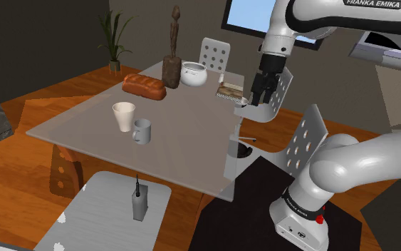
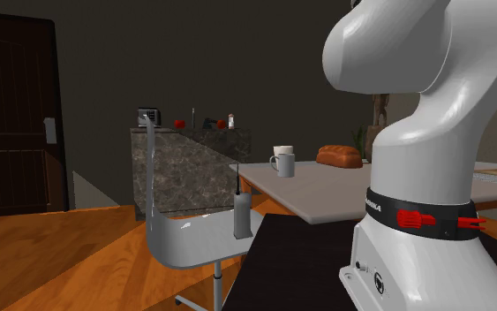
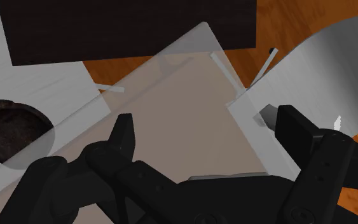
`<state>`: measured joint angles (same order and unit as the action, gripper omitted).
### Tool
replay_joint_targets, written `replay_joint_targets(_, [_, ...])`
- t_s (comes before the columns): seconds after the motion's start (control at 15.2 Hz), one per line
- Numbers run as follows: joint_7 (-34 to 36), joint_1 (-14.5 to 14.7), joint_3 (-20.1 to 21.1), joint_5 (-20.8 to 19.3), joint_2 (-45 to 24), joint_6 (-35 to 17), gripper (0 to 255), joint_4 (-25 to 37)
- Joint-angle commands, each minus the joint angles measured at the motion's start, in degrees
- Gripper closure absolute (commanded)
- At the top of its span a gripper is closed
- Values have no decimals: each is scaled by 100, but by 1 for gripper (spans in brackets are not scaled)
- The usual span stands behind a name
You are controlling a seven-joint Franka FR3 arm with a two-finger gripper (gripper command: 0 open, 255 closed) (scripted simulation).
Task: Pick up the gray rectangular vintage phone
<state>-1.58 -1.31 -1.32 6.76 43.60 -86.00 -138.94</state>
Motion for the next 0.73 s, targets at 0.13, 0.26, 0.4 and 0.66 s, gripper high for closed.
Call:
replay_joint_targets(0.13, [34, 95, 146, 122, -1, -441, 0, -310])
replay_joint_targets(0.26, [66, 198, 298, 247, -41, -896, 0, -592])
replay_joint_targets(0.4, [94, 308, 456, 375, -124, -1364, 0, -844])
replay_joint_targets(0.66, [145, 540, 786, 635, -430, -2347, 0, -1250])
